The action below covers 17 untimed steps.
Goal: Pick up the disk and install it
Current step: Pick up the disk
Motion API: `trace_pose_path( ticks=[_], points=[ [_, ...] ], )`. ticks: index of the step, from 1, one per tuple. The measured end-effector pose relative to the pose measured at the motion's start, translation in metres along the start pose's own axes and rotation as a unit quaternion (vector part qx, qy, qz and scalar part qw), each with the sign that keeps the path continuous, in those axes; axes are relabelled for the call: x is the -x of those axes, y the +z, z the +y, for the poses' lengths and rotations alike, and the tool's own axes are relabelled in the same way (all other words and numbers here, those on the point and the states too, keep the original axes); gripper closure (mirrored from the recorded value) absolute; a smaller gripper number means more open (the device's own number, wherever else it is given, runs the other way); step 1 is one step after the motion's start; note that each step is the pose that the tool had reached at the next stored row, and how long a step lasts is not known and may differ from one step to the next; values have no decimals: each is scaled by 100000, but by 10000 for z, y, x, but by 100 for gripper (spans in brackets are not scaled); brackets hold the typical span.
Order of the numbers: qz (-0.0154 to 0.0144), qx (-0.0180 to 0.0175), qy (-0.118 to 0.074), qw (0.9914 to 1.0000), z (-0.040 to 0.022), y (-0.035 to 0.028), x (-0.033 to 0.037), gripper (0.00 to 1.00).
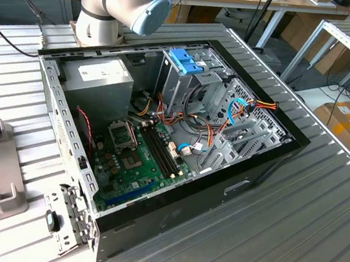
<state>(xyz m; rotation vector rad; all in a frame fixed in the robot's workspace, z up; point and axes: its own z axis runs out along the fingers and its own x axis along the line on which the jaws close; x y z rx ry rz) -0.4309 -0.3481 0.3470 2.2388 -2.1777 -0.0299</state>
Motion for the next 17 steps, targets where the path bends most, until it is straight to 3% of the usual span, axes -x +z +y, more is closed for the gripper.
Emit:
trace_pose_path(
  ticks=[7, 11, 17],
  points=[
    [-84, -1, 974, 99995, -47, 18, 19, 89],
    [-87, -4, 1086, 99994, -49, 26, 74, 89],
    [-89, -6, 1089, 99994, -49, 28, 80, 89]
  ],
)
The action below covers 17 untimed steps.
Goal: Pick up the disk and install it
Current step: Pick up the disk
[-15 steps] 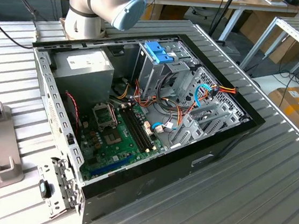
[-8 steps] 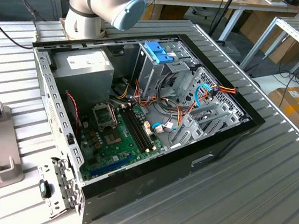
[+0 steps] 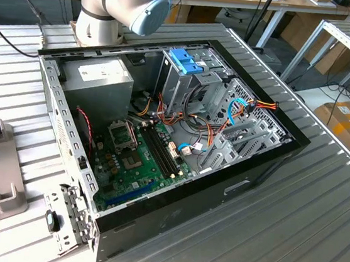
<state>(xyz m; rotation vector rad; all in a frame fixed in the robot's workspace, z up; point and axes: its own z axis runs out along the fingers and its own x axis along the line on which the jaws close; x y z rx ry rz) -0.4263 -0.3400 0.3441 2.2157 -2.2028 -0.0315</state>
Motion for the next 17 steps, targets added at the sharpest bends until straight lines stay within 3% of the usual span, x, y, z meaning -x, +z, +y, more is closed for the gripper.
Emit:
trace_pose_path(
  ticks=[5, 7, 8, 9, 11, 13, 15, 17],
  points=[
    [1, 3, 4, 100000, 0, 0, 3, 89],
    [3, 3, 1, 100000, 0, 0, 5, 76],
    [3, 2, 3, 100000, 0, 1, 5, 76],
    [2, 4, 2, 100000, 0, 1, 6, 64],
    [4, 4, 1, 100000, 0, 1, 7, 53],
    [2, 1, 2, 100000, 0, 1, 8, 53],
    [2, 2, 3, 100000, 0, 2, 9, 40],
    [1, 0, 4, 100000, -1, 7, 10, 40]
  ],
)
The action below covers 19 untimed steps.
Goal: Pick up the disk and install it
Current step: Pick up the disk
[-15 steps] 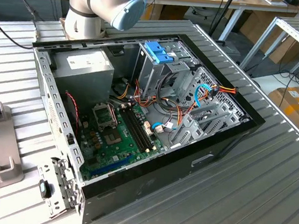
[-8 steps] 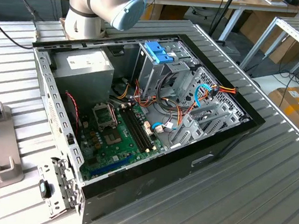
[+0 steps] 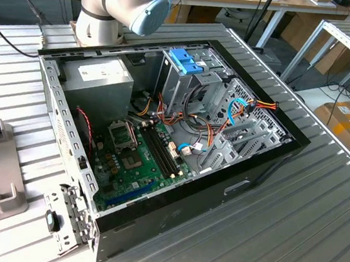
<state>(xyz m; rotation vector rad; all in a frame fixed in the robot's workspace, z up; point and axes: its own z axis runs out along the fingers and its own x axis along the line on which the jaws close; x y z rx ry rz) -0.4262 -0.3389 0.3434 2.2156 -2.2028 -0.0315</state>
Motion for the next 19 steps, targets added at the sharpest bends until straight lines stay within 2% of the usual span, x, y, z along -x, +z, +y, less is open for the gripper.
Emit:
trace_pose_path(
  ticks=[2, 5, 12, 19],
  points=[
    [-1, -1, -2, 100000, -1, 74, 0, 40],
    [-1, 2, 0, 100000, -3, 131, 0, 40],
    [1, 3, 0, 100000, -3, 134, -1, 40],
    [3, 9, -3, 100000, -4, 173, -1, 40]
  ],
)
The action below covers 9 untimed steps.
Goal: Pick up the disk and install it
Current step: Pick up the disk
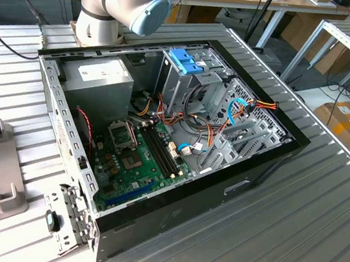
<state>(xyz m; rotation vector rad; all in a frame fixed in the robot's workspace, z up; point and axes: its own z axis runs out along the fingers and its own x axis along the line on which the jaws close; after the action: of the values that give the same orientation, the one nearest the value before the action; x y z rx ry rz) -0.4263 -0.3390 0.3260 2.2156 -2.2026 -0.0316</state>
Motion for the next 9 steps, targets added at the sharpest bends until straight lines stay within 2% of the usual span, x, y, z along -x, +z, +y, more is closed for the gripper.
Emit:
trace_pose_path(
  ticks=[9],
  points=[
    [-1, -5, 2, 100000, 0, 16, 0, 40]
  ],
)
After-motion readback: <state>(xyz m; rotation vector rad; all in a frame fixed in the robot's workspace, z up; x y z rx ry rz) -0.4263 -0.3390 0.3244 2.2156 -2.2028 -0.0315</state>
